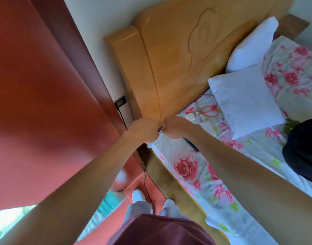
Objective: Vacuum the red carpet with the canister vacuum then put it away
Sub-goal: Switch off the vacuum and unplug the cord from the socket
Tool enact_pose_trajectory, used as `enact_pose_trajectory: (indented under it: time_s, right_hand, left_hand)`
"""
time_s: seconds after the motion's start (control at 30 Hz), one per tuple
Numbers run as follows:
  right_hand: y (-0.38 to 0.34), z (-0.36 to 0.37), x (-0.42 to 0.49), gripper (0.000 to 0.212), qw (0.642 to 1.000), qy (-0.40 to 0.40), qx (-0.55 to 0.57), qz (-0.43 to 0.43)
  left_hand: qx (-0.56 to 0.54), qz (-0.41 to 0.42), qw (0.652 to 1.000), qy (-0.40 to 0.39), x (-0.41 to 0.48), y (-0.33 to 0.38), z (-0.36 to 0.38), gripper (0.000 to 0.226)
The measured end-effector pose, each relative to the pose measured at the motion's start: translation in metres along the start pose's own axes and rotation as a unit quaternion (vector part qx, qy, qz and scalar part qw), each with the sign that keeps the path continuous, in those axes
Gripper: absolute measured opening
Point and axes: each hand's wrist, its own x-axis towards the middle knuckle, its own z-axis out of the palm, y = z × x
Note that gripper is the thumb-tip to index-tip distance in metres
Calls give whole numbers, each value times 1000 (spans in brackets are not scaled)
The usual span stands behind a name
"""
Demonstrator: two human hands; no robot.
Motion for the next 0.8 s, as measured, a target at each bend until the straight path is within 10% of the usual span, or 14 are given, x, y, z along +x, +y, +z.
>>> enact_pose_trajectory:
  time_s: [0.33,0.8]
  right_hand:
    - [11,-13,51,31,997,-17,-75,13]
    - [3,-15,176,19,972,-123,-90,-180]
  left_hand:
    - [68,-72,995,15,40,-12,-4,25]
    - [-73,-330,940,-40,113,-40,53,28]
